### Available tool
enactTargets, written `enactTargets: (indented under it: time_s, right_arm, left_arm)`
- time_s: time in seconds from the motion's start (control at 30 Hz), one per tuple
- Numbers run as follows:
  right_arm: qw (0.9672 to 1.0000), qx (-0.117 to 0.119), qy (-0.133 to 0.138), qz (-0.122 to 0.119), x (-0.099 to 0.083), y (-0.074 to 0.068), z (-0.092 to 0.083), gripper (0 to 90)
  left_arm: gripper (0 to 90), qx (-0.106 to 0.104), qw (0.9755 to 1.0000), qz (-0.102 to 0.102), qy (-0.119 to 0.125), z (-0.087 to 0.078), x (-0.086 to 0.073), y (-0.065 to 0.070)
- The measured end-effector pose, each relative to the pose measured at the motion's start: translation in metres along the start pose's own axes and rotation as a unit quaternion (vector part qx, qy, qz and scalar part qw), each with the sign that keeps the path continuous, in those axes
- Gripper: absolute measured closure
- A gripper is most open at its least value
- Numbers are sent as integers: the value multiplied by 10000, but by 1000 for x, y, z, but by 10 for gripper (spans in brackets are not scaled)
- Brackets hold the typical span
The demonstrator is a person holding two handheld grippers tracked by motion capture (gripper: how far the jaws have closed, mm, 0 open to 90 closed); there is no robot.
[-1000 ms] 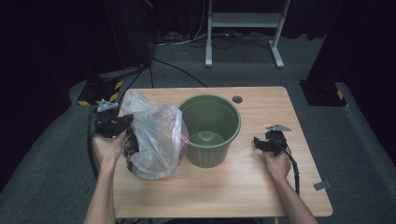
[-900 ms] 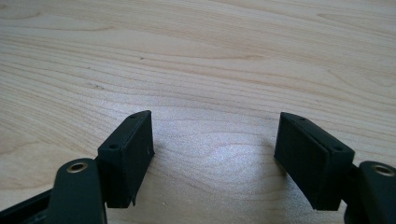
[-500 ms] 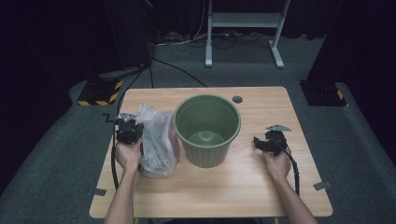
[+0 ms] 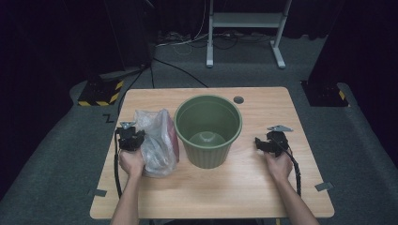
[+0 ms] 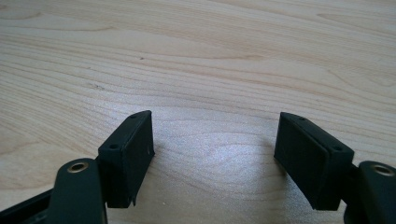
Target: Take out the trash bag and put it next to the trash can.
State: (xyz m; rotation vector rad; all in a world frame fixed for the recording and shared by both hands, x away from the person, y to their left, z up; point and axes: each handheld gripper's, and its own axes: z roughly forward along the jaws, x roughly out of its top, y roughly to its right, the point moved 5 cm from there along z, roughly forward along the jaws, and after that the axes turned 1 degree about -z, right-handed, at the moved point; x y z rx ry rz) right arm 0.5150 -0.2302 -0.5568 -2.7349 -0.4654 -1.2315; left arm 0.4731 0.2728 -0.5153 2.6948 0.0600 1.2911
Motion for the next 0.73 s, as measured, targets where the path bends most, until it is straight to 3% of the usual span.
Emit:
enactTargets:
  time_s: [0.23,0.37,0.47,0.57,0.73]
  right_arm:
    - [10000,54,12,-69,0,-1,0,280]
    - [9999,75,10,-83,0,-1,0,280]
    - [9999,86,14,-97,0,-1,0,280]
    - [9999,96,8,-95,0,-1,0,281]
    - [9999,97,9,-97,0,-1,0,281]
  left_arm:
    - [617,-63,9997,-76,-230,13,-15,0]
    - [466,67,9991,-105,-406,26,-29,-2]
    - [449,132,9998,-91,-69,26,-34,-2]
    - [441,249,9996,69,-80,27,-35,1]
    - [456,317,9994,71,-74,26,-35,0]
